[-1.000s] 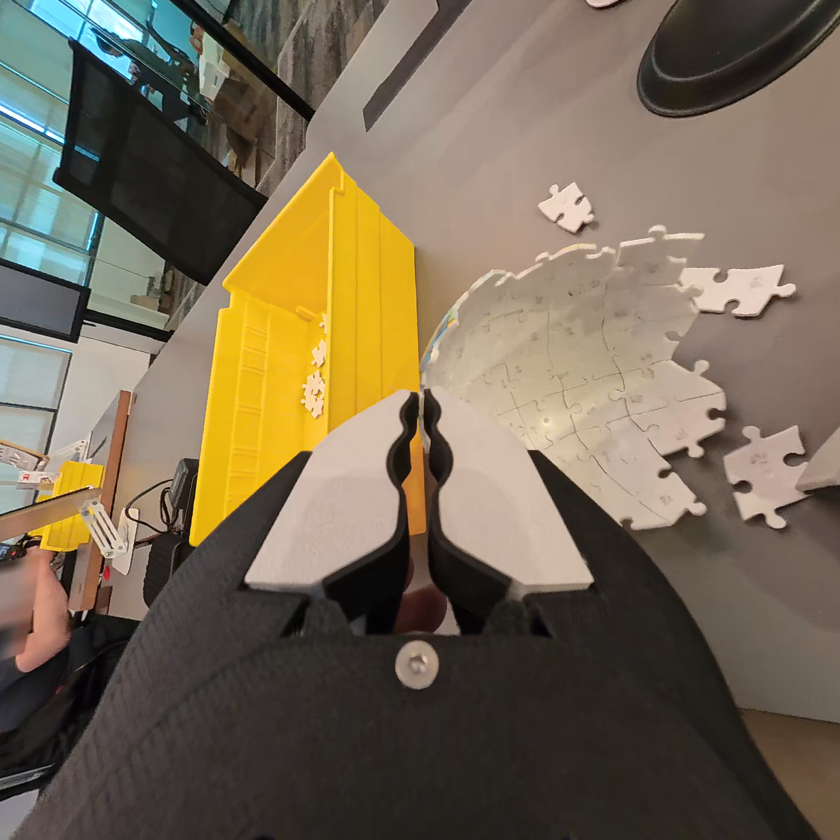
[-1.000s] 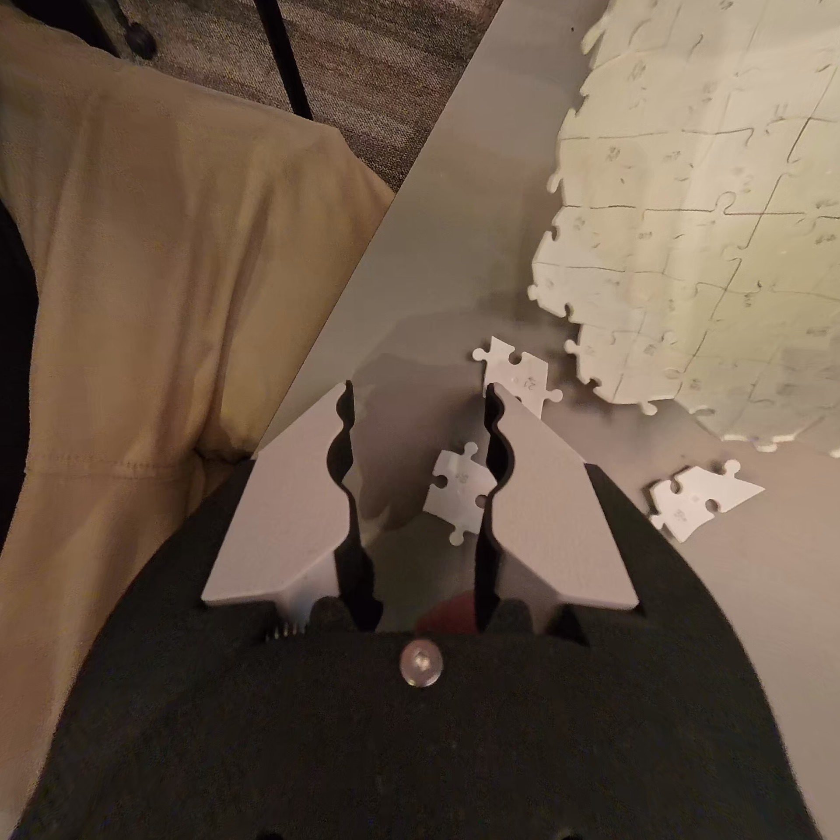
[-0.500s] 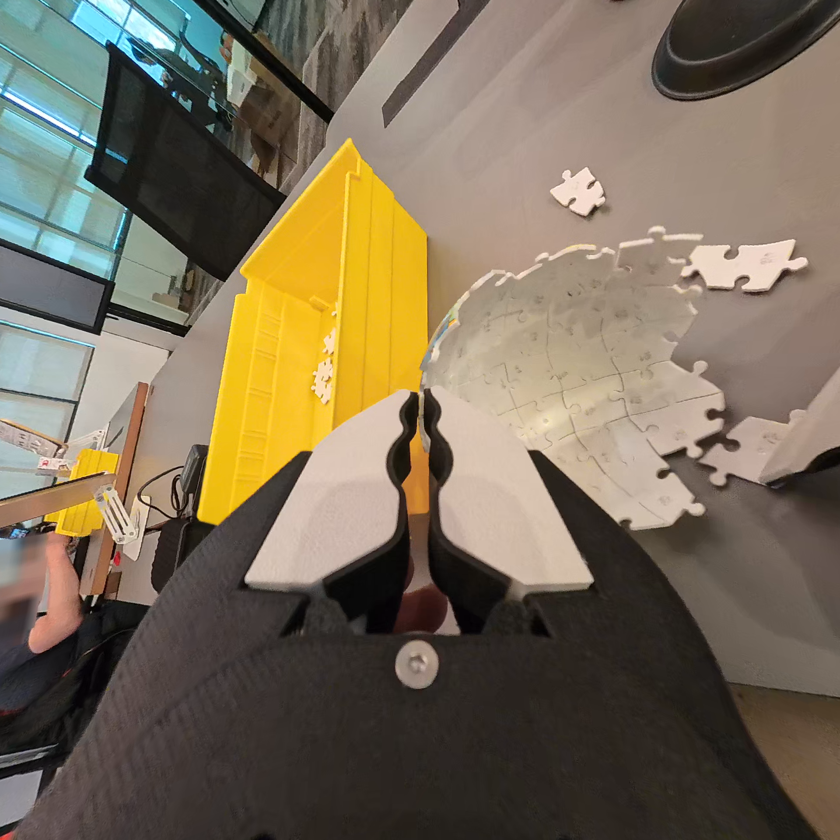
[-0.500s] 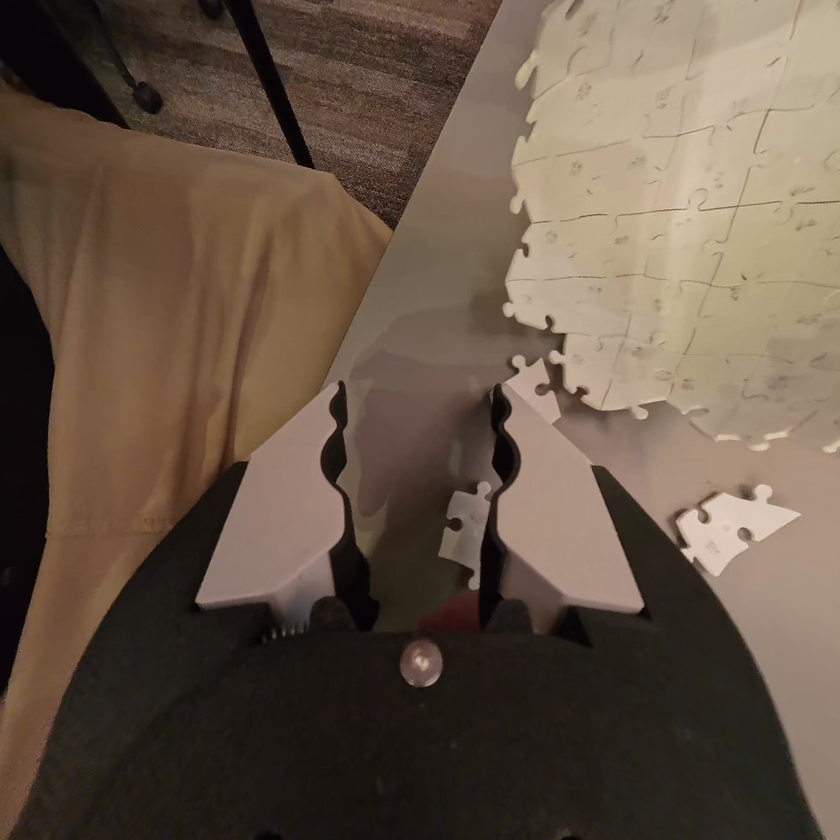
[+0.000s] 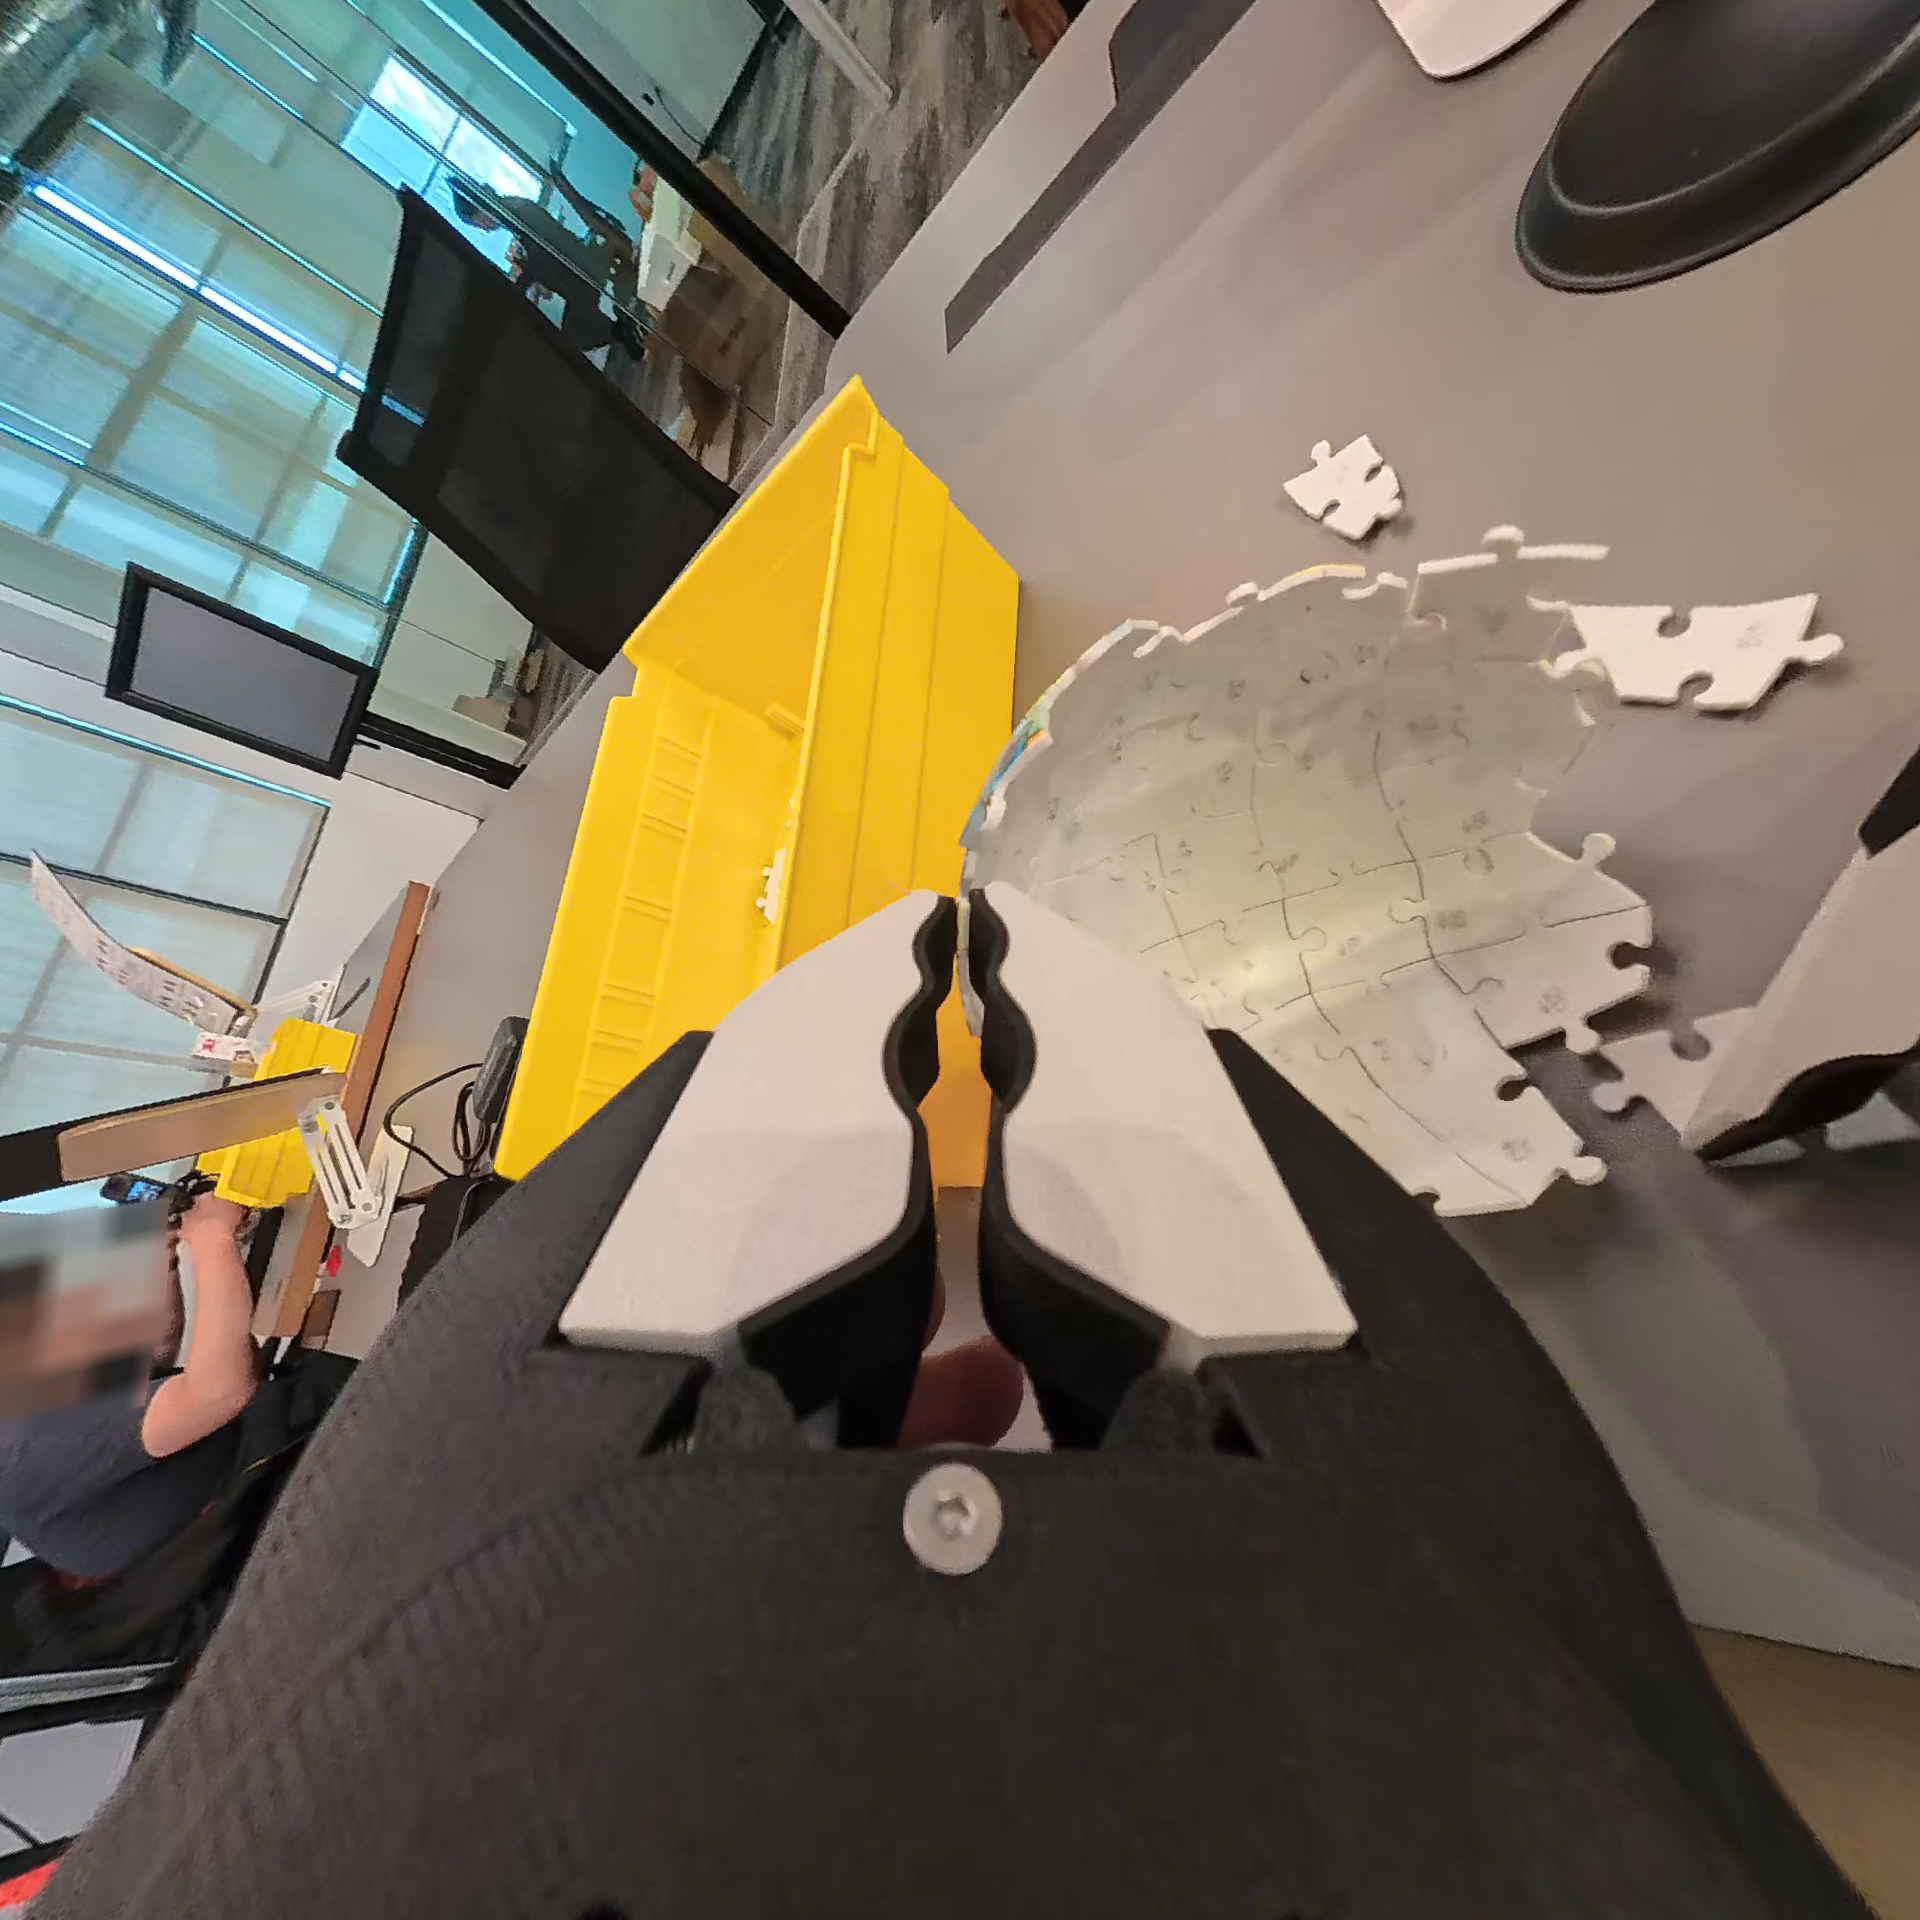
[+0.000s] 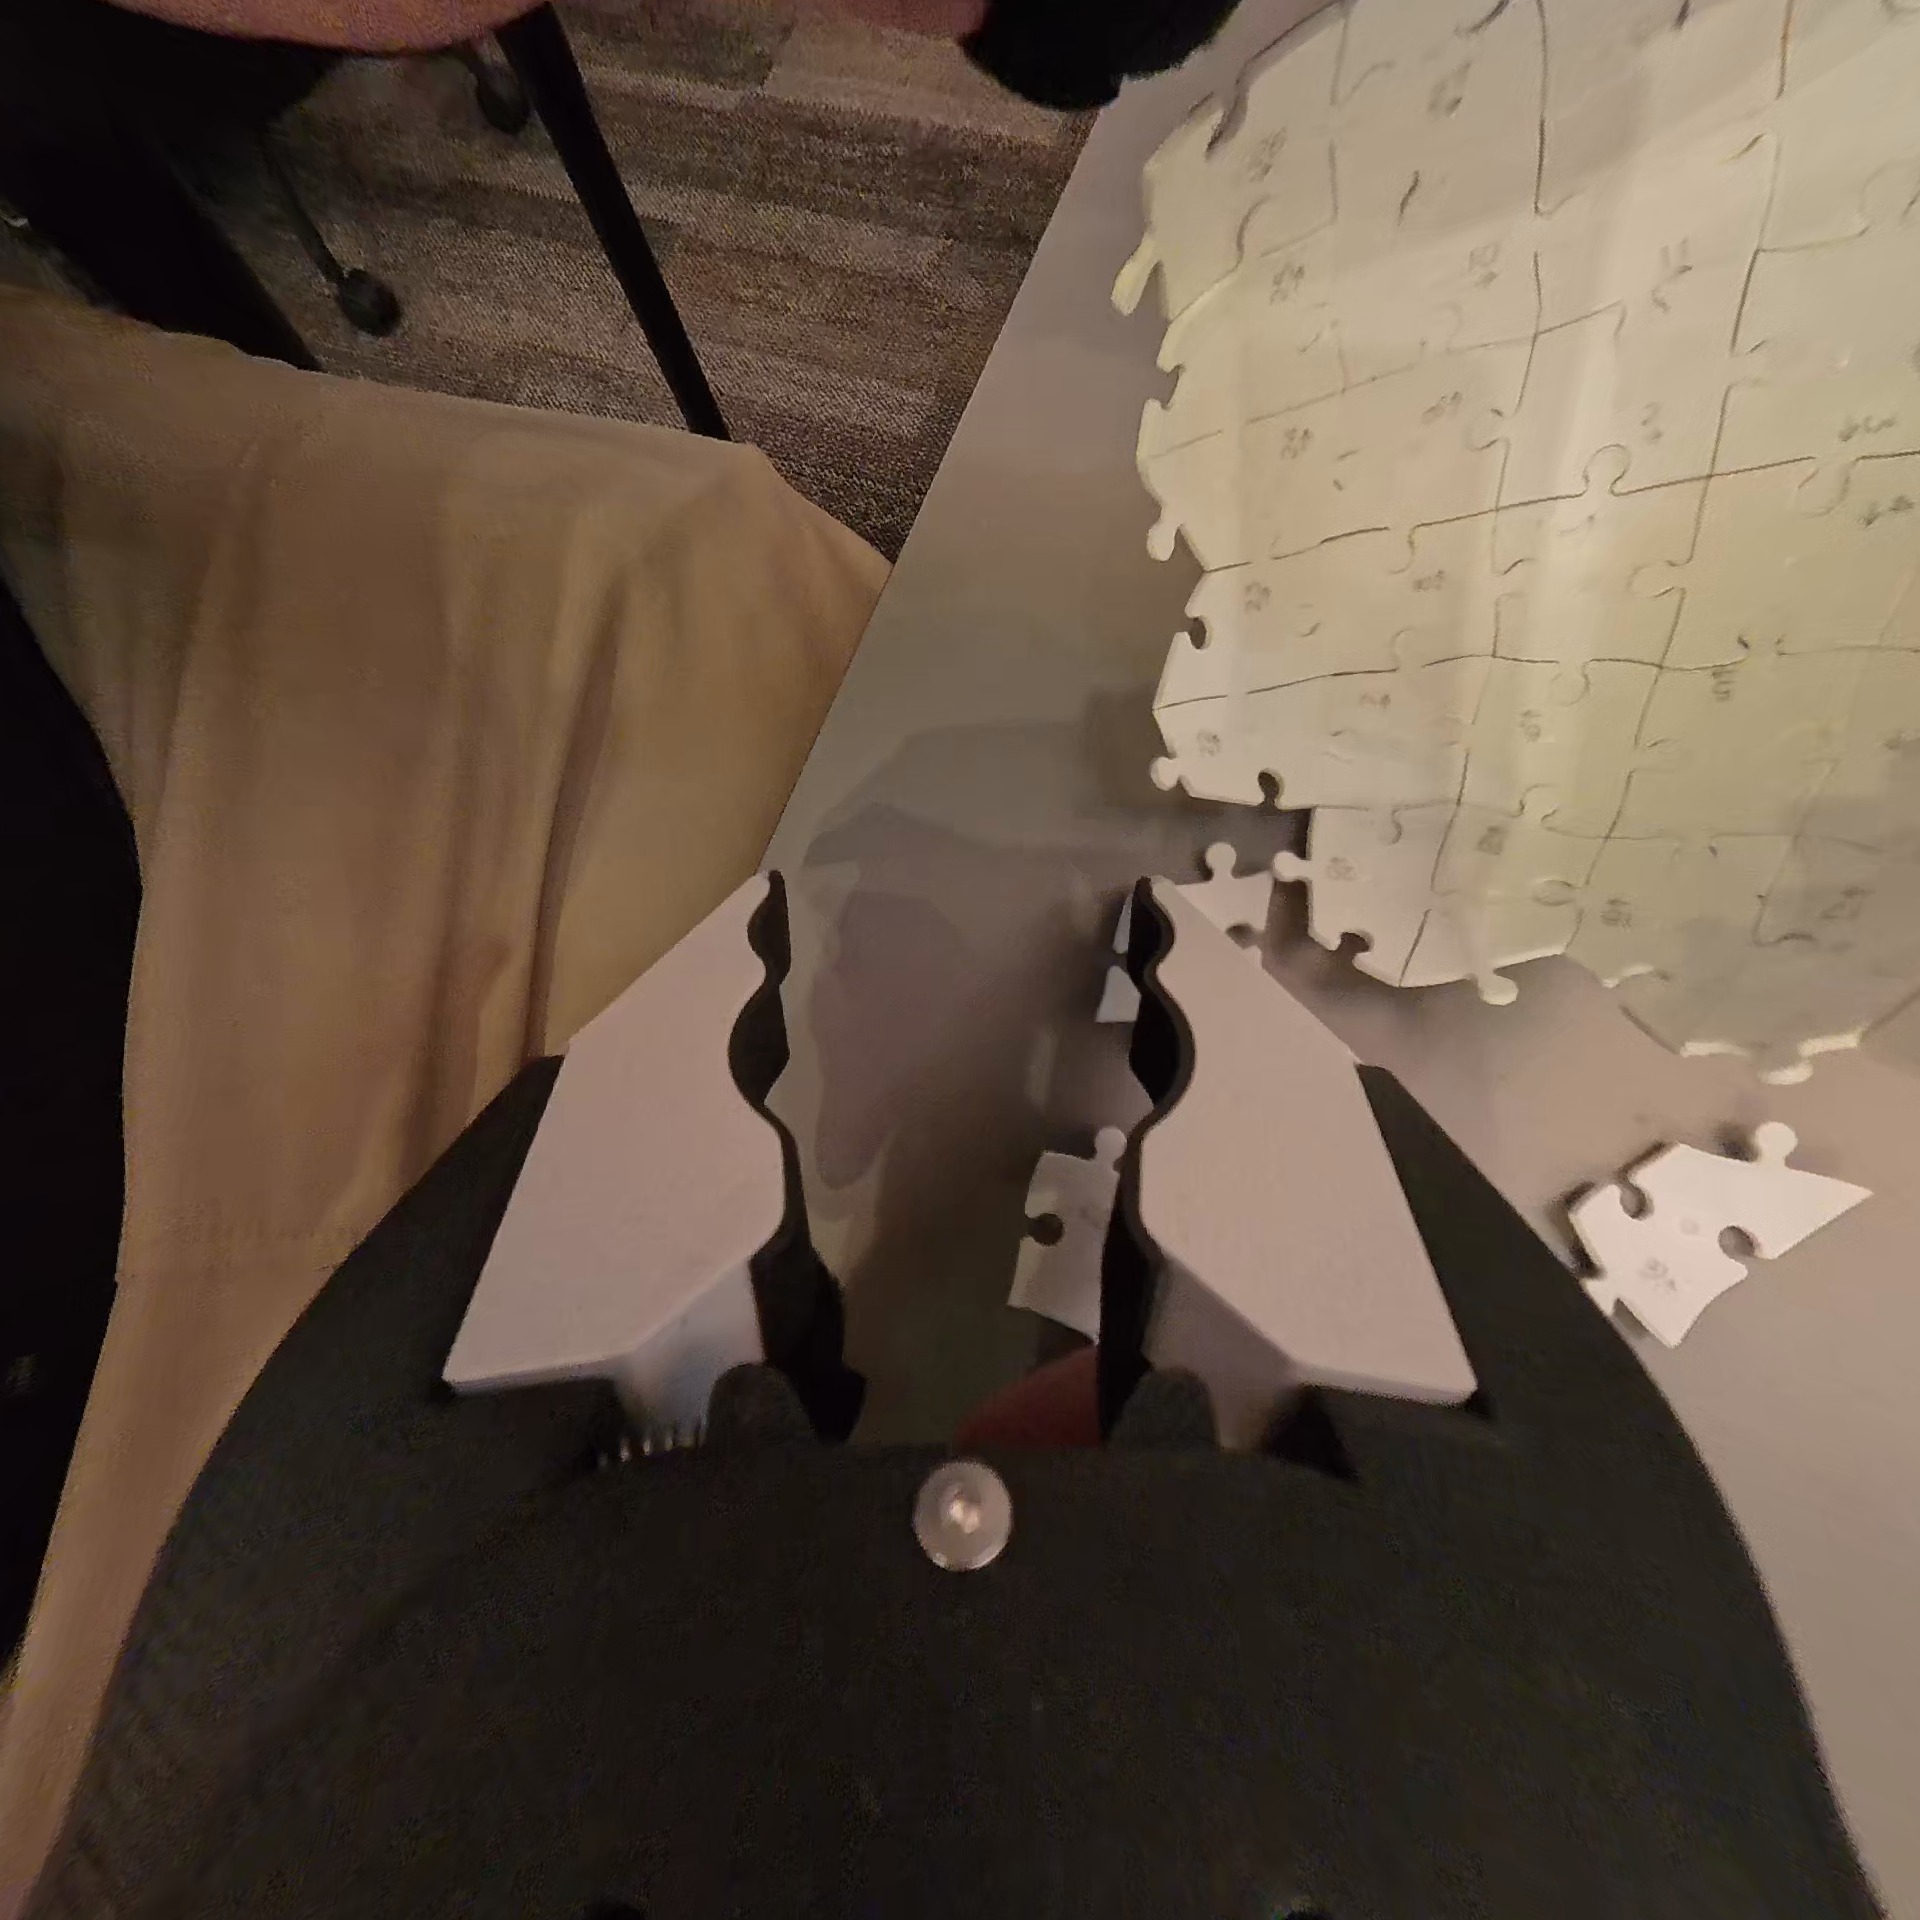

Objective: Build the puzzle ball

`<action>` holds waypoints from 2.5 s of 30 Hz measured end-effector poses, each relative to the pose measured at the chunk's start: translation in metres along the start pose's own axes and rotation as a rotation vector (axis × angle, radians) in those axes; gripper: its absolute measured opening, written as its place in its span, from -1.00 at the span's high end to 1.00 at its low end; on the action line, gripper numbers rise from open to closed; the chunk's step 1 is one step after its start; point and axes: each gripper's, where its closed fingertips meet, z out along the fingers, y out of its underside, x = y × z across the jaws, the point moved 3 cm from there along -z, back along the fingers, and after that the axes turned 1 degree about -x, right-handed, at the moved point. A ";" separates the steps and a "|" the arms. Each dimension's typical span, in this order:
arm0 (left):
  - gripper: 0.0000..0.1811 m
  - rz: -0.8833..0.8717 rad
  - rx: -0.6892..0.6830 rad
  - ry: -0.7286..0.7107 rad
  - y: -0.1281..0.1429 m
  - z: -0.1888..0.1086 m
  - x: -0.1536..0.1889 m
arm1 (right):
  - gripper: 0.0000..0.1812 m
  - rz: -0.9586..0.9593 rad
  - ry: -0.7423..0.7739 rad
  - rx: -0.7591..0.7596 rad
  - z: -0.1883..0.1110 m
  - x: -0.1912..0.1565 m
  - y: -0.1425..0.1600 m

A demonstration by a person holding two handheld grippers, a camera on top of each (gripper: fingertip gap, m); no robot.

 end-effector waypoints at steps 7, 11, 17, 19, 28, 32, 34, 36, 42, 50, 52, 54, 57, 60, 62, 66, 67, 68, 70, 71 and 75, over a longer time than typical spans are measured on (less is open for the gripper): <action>0.98 -0.001 0.040 -0.014 -0.003 0.001 0.005 | 0.28 -0.007 -0.003 0.004 0.000 0.000 0.000; 0.98 0.010 0.069 -0.017 -0.005 0.001 0.008 | 0.29 0.004 -0.003 0.009 0.000 0.001 0.000; 0.98 0.023 0.100 -0.022 -0.005 -0.003 0.009 | 0.29 0.006 -0.002 0.014 0.000 0.002 0.000; 0.98 0.030 0.109 -0.026 -0.005 -0.004 0.010 | 0.28 0.003 -0.002 0.012 0.000 0.003 0.000; 0.98 0.037 0.137 -0.044 0.002 -0.009 0.005 | 0.29 0.002 -0.001 0.013 -0.001 0.003 0.001; 0.98 0.048 0.146 -0.048 0.001 -0.009 0.004 | 0.29 -0.006 0.004 0.003 -0.002 0.003 0.002; 0.98 0.044 0.153 -0.045 0.001 -0.010 0.006 | 0.29 -0.007 0.003 0.002 -0.001 0.002 0.001; 0.98 0.051 0.160 -0.048 0.000 -0.011 0.007 | 0.29 -0.013 0.004 0.003 0.000 0.001 0.001; 0.98 0.048 0.167 -0.055 0.003 -0.011 0.006 | 0.28 -0.020 0.003 0.000 -0.002 0.001 0.002; 0.98 0.047 0.174 -0.057 0.002 -0.012 0.007 | 0.25 -0.071 0.082 -0.047 -0.021 0.009 0.005; 0.98 0.046 0.172 -0.059 0.003 -0.012 0.007 | 0.27 -0.074 0.110 -0.056 -0.023 0.013 0.007; 0.98 0.043 0.172 -0.060 0.004 -0.011 0.008 | 0.30 -0.056 0.120 -0.078 -0.021 0.015 0.011; 0.98 0.041 0.173 -0.063 0.004 -0.011 0.008 | 0.31 -0.053 0.103 -0.096 -0.014 0.013 0.015; 0.98 0.042 0.174 -0.071 0.006 -0.011 0.008 | 0.31 -0.048 0.098 -0.092 -0.012 0.012 0.013; 0.98 0.049 0.181 -0.078 0.007 -0.012 0.008 | 0.31 -0.040 0.089 -0.090 -0.011 0.010 0.013; 0.98 0.040 0.181 -0.076 0.008 -0.014 0.008 | 0.29 -0.027 0.091 -0.086 -0.011 0.009 0.012; 0.98 0.040 0.183 -0.076 0.009 -0.015 0.008 | 0.29 -0.020 0.089 -0.083 -0.011 0.009 0.012; 0.98 0.038 0.183 -0.077 0.009 -0.015 0.008 | 0.28 -0.011 0.087 -0.079 -0.011 0.008 0.011; 0.98 0.033 0.182 -0.081 0.011 -0.016 0.008 | 0.28 0.022 0.095 -0.072 -0.010 0.008 0.011; 0.98 0.032 0.183 -0.083 0.012 -0.017 0.008 | 0.28 0.039 0.105 -0.070 -0.010 0.008 0.010; 0.98 0.030 0.185 -0.089 0.013 -0.021 0.009 | 0.25 0.101 0.131 -0.065 -0.008 0.003 0.008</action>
